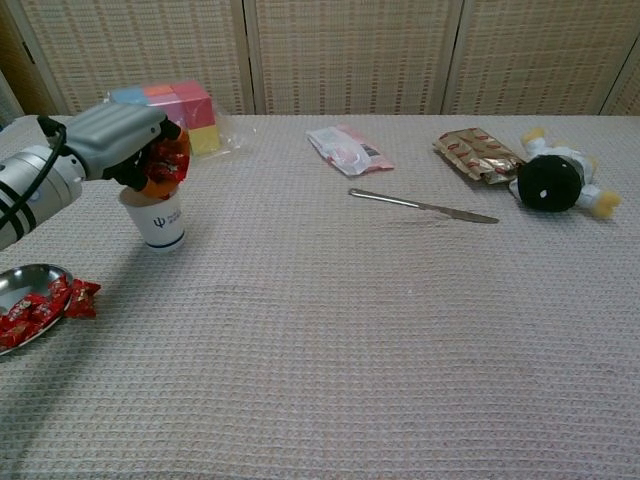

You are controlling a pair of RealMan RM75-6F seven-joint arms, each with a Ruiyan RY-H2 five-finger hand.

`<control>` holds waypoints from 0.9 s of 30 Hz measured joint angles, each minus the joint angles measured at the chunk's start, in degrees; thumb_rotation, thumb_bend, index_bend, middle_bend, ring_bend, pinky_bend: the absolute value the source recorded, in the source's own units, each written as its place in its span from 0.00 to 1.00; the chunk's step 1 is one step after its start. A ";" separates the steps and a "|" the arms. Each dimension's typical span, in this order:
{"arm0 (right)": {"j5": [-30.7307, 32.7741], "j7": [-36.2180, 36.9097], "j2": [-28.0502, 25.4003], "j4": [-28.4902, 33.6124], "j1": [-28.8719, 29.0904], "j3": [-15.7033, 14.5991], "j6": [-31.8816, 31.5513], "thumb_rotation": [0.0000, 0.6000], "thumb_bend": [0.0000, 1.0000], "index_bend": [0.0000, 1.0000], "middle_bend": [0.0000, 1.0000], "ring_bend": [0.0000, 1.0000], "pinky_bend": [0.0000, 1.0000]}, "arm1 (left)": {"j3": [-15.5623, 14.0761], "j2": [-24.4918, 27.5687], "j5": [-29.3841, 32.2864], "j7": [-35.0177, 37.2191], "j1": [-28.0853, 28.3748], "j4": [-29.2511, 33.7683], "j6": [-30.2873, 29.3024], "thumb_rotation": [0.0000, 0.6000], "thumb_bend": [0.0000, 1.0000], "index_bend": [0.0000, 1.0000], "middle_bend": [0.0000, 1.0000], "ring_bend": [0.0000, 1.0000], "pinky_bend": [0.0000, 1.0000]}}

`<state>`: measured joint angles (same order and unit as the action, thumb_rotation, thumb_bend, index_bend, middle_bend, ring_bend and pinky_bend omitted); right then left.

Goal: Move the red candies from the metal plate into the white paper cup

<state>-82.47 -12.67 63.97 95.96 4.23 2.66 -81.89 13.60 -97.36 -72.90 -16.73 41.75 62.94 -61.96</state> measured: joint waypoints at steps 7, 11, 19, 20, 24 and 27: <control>-0.02 0.03 -0.02 0.04 -0.03 -0.01 -0.06 1.00 0.12 0.00 0.00 0.00 0.00 | -0.25 -0.75 1.03 0.27 0.16 -2.32 1.16 1.00 0.61 0.61 0.67 0.60 1.00; 0.00 -0.09 0.03 0.07 0.02 -0.04 0.05 1.00 0.11 0.00 0.00 0.00 0.00 | -0.63 -0.53 0.36 0.81 0.10 -2.02 0.71 1.00 0.58 0.54 0.65 0.58 1.00; -0.25 0.02 -0.06 0.13 -0.08 -0.13 -0.17 1.00 0.12 0.00 0.00 0.00 0.00 | -1.78 0.61 -0.99 1.93 -0.40 -0.55 0.10 1.00 0.54 0.42 0.59 0.52 1.00; -0.29 0.06 -0.09 0.16 -0.10 -0.15 -0.20 1.00 0.12 0.00 0.00 0.00 0.00 | -1.79 0.73 -1.02 2.20 -0.46 -0.42 0.08 1.00 0.53 0.41 0.58 0.52 1.00; -0.41 0.11 -0.12 0.18 -0.15 -0.20 -0.30 1.00 0.12 0.00 0.00 0.00 0.00 | -1.76 1.11 -1.13 3.02 -0.65 -0.20 -0.17 1.00 0.52 0.40 0.57 0.50 1.00; -0.51 0.04 -0.12 0.24 -0.17 -0.25 -0.34 1.00 0.12 0.00 0.00 0.00 0.00 | -1.83 1.54 -1.20 3.34 -0.77 0.15 -0.18 1.00 0.52 0.40 0.56 0.50 1.00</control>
<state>-82.98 -12.62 63.85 96.20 4.05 2.41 -82.23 11.76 -95.82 -74.10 -13.40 40.98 63.09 -62.14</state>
